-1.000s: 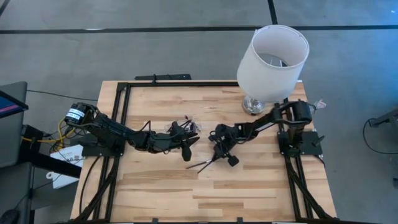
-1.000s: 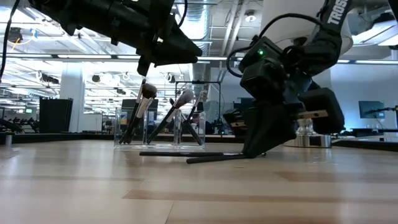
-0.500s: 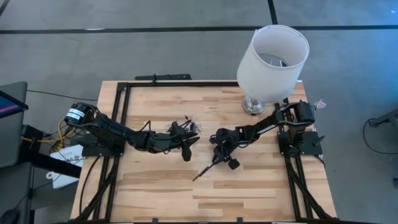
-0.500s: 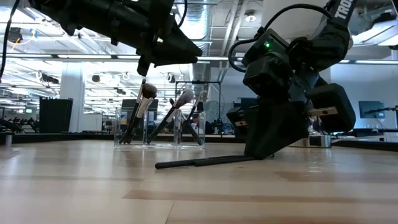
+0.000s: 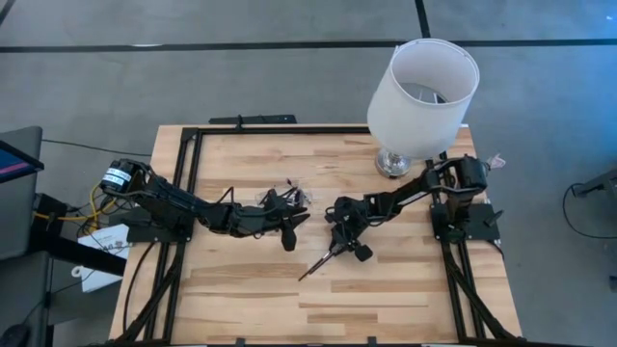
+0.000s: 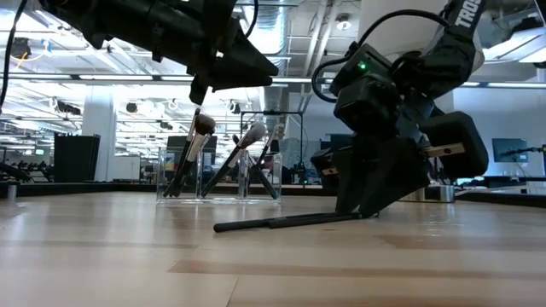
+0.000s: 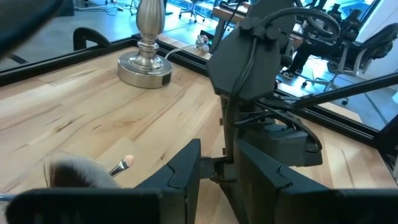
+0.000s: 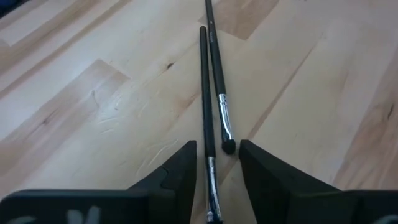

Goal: Pick & Place Makeup Supplies
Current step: Put the black makeup brush into the transparent organizer

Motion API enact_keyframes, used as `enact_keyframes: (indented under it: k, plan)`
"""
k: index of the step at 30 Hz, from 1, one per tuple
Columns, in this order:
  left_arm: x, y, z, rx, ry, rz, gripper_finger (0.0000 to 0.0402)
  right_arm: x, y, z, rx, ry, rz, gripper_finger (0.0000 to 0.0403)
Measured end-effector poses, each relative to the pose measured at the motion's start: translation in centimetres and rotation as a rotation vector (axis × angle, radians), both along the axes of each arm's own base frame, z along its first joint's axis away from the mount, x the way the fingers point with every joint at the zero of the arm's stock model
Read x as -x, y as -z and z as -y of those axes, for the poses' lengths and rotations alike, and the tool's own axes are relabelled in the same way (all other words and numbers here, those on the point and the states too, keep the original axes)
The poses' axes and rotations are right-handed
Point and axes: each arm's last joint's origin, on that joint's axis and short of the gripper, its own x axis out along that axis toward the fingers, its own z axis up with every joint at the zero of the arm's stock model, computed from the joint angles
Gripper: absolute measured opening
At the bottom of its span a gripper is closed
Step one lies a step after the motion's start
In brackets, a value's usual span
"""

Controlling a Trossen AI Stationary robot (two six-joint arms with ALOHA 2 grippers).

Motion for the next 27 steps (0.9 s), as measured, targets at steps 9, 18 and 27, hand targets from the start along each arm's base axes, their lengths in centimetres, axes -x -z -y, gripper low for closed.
enact_keyframes:
  k: [9,18,27]
  plan:
    - [0.0,0.0,0.0,0.000,0.000,0.000,0.0094,1.8,-2.6,0.1,0.034,0.026,-0.092,0.0118]
    - [0.0,0.0,0.0,0.008,-0.002,0.006,0.0094,1.3,0.5,0.1,-0.013,0.011,0.091,0.0118]
    - [0.0,-0.1,-0.1,0.005,-0.005,0.007,0.0094,1.0,3.2,-0.5,-0.079,-0.011,0.125,0.0114]
